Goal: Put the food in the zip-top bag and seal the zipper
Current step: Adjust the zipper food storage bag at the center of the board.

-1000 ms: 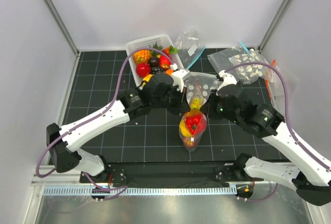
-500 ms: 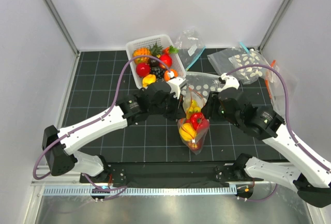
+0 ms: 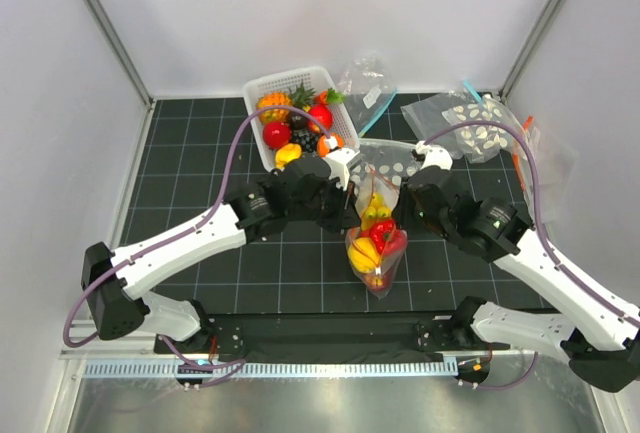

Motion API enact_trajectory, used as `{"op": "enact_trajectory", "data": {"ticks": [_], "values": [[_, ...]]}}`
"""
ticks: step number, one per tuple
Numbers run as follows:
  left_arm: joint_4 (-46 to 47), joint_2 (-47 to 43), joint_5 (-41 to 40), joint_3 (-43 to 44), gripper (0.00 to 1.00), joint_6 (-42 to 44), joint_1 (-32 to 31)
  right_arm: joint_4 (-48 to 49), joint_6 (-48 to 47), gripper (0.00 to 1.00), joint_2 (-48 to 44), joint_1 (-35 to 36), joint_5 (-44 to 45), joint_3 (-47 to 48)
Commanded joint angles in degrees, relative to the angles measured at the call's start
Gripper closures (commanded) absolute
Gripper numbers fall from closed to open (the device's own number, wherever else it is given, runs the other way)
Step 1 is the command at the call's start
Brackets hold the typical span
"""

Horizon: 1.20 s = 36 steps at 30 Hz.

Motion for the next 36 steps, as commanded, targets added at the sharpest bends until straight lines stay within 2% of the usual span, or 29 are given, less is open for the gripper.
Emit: {"op": "enact_trajectory", "data": {"ticks": [1, 2, 5, 7, 11, 14, 17, 21, 25, 28, 36], "values": [[0.4, -0.8, 0.0, 3.2, 1.0, 0.8, 0.2, -0.3, -0.9, 0.76, 0.7, 0.2, 1.4, 3.4], [-0.1, -0.9, -1.3, 3.0, 1.0, 1.1, 0.2, -0.9, -0.9, 0.87, 0.6, 0.2, 2.2, 3.8], [-0.8, -2.1, -5.1, 1.8, 1.0, 1.7, 0.2, -2.9, -0.7, 0.99, -0.7, 0.3, 3.6, 5.5], [-1.1, -2.7, -6.5, 1.0, 1.0, 1.9, 0.4, -2.9, -0.7, 0.99, -0.9, 0.2, 3.1, 6.9], [-0.1, -2.8, -7.1, -1.9, 1.0, 1.8, 0.9, -0.4, -0.5, 0.99, 0.3, 0.2, -5.6, 9.9], [0.7, -2.0, -6.7, -1.5, 1.0, 1.1, 1.1, 1.8, -0.5, 0.99, 1.0, 0.2, -8.3, 9.7], [-0.1, -0.6, -2.9, 4.0, 1.0, 1.1, 1.0, 0.9, -0.7, 0.99, 0.6, 0.3, -5.0, 7.5], [-3.3, -0.1, -2.2, 10.0, 1.0, 2.3, 1.0, -0.6, -0.2, 0.99, -1.2, 0.1, 0.3, 1.9], [-2.0, -0.1, -3.2, 6.0, 1.0, 2.7, 1.2, -0.8, 0.2, 0.99, -3.3, 0.2, 0.5, 0.8], [1.2, 0.3, -0.8, 2.2, 0.95, 1.4, 1.7, -1.5, 0.5, 0.99, -2.5, 0.1, -0.5, 3.0], [2.9, -0.6, -1.5, 3.0, 0.93, 2.3, 2.1, 3.2, 3.3, 0.99, -3.6, 0.3, -1.1, 0.5]]}}
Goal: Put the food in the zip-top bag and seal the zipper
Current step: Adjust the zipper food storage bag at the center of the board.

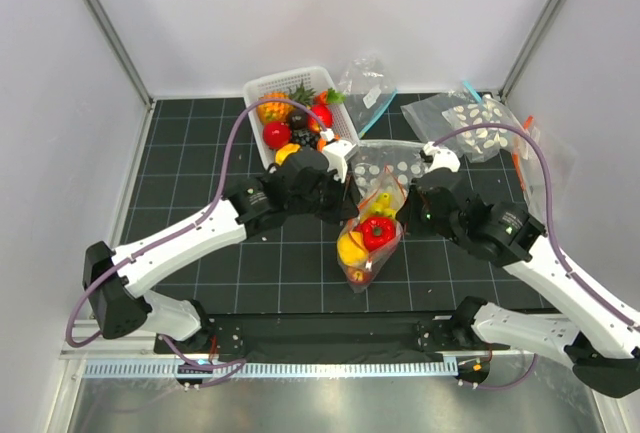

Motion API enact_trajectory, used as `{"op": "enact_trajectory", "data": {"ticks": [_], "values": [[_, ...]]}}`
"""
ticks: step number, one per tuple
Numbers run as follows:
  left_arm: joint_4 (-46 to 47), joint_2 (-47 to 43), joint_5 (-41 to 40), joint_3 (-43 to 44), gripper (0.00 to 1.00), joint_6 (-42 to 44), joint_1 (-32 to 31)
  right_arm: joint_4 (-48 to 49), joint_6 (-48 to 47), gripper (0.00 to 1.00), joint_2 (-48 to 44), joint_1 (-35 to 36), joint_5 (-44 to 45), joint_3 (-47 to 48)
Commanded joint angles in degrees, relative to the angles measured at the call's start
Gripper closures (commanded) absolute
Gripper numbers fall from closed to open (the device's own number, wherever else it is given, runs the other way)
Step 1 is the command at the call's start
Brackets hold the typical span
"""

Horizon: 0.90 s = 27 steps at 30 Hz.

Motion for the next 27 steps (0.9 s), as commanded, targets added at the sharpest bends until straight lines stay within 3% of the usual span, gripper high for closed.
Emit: {"op": "enact_trajectory", "data": {"ticks": [1, 3, 4, 13, 16, 19, 20, 21, 23, 25, 27], "values": [[3.3, -1.4, 0.4, 2.0, 0.93, 0.6, 0.5, 5.9, 2.0, 0.99, -1.6, 0.2, 0.2, -0.3], [2.9, -1.0, 0.7, 3.0, 0.93, 0.8, 0.6, 6.4, 1.3, 0.84, -0.9, 0.2, -1.1, 0.1], [2.6, -0.5, 1.1, 4.0, 0.94, 1.2, 0.6, 6.1, 0.9, 0.72, 0.2, 0.2, -1.3, 0.3], [5.4, -1.0, 1.4, 0.5, 0.97, 0.2, 1.8, 3.8, -3.9, 0.4, 0.5, 0.2, 2.3, 1.7], [6.3, -1.2, 1.1, 0.2, 0.97, 0.1, 1.8, 3.1, -4.5, 0.38, 2.2, 0.2, 2.6, 3.5], [6.4, -1.9, 0.5, 0.1, 0.96, 0.5, 1.8, 4.2, -4.4, 0.53, 3.6, 0.3, 1.8, 3.9], [6.7, -2.4, 0.7, -0.3, 0.86, 0.8, 1.8, 4.6, -3.7, 0.63, 3.8, 0.2, 2.2, 3.6], [8.3, -3.0, 1.3, -1.0, 0.77, 1.5, 1.8, 5.0, -3.1, 0.68, 4.2, 0.2, 2.5, 3.6], [10.1, -5.6, 1.8, -4.1, 0.51, 2.2, 1.8, 6.8, -2.2, 0.7, 4.8, 0.2, 3.2, 3.2], [12.3, -7.8, 1.1, -7.3, 0.41, 3.7, 1.8, 9.2, -1.0, 0.72, 5.3, 0.1, 3.7, 2.5], [13.3, -11.0, 0.4, -9.2, 0.24, 4.9, 1.8, 11.3, 0.4, 0.76, 6.1, 0.1, 4.9, 1.9]]}}
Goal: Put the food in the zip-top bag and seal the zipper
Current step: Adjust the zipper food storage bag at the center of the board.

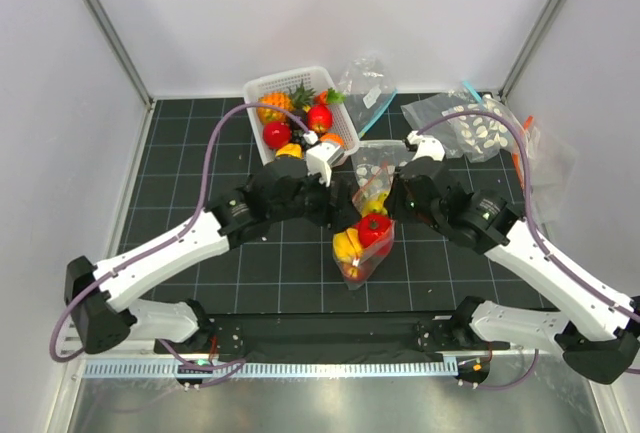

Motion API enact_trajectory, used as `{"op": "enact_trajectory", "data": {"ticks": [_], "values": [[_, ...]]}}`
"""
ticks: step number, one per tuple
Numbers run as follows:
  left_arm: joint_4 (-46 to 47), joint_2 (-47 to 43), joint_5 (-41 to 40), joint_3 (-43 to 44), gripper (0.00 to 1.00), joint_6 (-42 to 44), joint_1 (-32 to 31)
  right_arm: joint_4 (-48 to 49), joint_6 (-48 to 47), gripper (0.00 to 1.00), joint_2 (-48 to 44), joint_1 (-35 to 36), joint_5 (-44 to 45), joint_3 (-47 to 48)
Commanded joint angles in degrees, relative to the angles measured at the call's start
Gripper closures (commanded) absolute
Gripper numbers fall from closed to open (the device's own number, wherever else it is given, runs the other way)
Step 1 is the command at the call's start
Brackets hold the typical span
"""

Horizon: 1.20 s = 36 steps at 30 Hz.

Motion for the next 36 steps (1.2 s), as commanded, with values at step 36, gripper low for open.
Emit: {"op": "enact_trajectory", "data": {"ticks": [36], "values": [[25.4, -12.5, -22.6, -24.2, 0.14, 2.3, -17.8, 16.5, 13.2, 0.99, 0.4, -0.2, 16.6, -4.6]]}}
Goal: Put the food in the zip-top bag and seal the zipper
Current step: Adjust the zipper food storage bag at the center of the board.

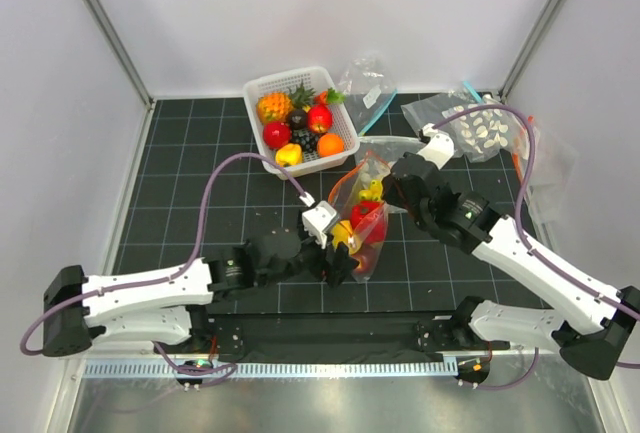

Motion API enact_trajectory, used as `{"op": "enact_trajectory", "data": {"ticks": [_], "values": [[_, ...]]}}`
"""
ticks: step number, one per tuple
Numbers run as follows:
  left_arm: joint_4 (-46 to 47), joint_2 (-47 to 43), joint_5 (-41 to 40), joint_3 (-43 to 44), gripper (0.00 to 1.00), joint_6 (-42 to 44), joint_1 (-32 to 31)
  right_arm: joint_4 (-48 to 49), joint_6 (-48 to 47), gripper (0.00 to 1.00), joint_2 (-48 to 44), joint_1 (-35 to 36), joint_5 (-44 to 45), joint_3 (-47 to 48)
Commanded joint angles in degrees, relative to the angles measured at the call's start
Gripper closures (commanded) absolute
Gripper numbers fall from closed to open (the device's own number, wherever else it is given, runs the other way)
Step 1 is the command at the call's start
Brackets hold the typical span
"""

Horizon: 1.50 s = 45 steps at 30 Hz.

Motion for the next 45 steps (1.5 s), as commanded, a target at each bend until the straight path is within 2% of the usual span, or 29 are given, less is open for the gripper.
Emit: {"op": "enact_trajectory", "data": {"ticks": [1, 6, 11, 14, 15, 18, 25, 26, 27, 28, 30, 31, 32, 35, 39, 45], "values": [[8.1, 4.0, -3.7, 2.2, 0.13, -2.7, -0.3, 2.1, 1.0, 0.99, -1.9, -0.2, 3.0, 0.1], [8.8, 8.9, -6.2, 5.5, 0.13, -3.7, -0.9, 1.6, 0.7, 0.99, -2.4, -0.2, 3.0, -0.1], [11.8, 9.9, -10.8, 6.0, 0.2, -4.4, -0.9, 1.2, 1.0, 0.99, -4.0, -0.2, 3.4, -1.2], [10.7, 11.0, -12.5, 8.3, 0.38, -3.4, -0.6, 0.3, 1.1, 0.99, -5.3, -0.2, 3.8, -2.0], [9.3, 11.3, -12.6, 9.0, 0.63, -3.2, -0.1, 0.1, 0.7, 0.99, -5.6, -0.2, 4.0, -2.1], [8.6, 11.3, -10.0, 9.7, 1.0, -3.3, 1.8, -1.7, 0.2, 0.99, -6.6, -0.2, 4.1, -2.0], [9.9, 8.8, 10.7, 7.2, 1.0, 0.8, 12.7, -5.1, -2.0, 0.99, -10.5, -0.1, 0.1, -1.6], [11.1, 7.7, 19.0, 6.2, 1.0, 2.5, 14.3, -5.7, -2.7, 0.98, -10.9, -0.1, -1.2, -1.6], [12.1, 7.2, 23.4, 5.6, 1.0, 3.2, 16.0, -5.8, -3.2, 0.97, -11.1, -0.1, -2.5, -1.5], [13.2, 6.6, 27.2, 4.9, 1.0, 4.2, 18.5, -6.0, -3.9, 0.95, -11.7, -0.1, -3.7, -1.5], [12.9, 5.8, 33.1, 4.5, 1.0, 8.4, 19.6, -6.5, -6.2, 0.79, -12.4, -0.1, -7.2, -1.4], [11.4, 5.8, 34.2, 5.0, 1.0, 10.0, 19.6, -7.1, -7.0, 0.72, -12.5, -0.1, -7.8, -0.9], [9.8, 5.7, 35.4, 6.5, 1.0, 11.5, 19.6, -8.8, -7.7, 0.56, -12.5, -0.1, -7.7, -0.5], [4.6, 5.8, 38.5, 8.8, 1.0, 16.7, 19.7, -12.3, -11.1, 0.45, -12.9, -0.1, -5.7, 1.7], [2.4, 4.4, 40.0, 9.3, 1.0, 19.7, 20.0, -15.7, -15.5, 0.44, -14.5, 0.0, -3.3, 4.6], [1.6, 3.0, 41.1, 8.1, 1.0, 21.0, 21.4, -12.1, -24.8, 0.4, -15.7, -0.1, -6.0, 5.6]]}}
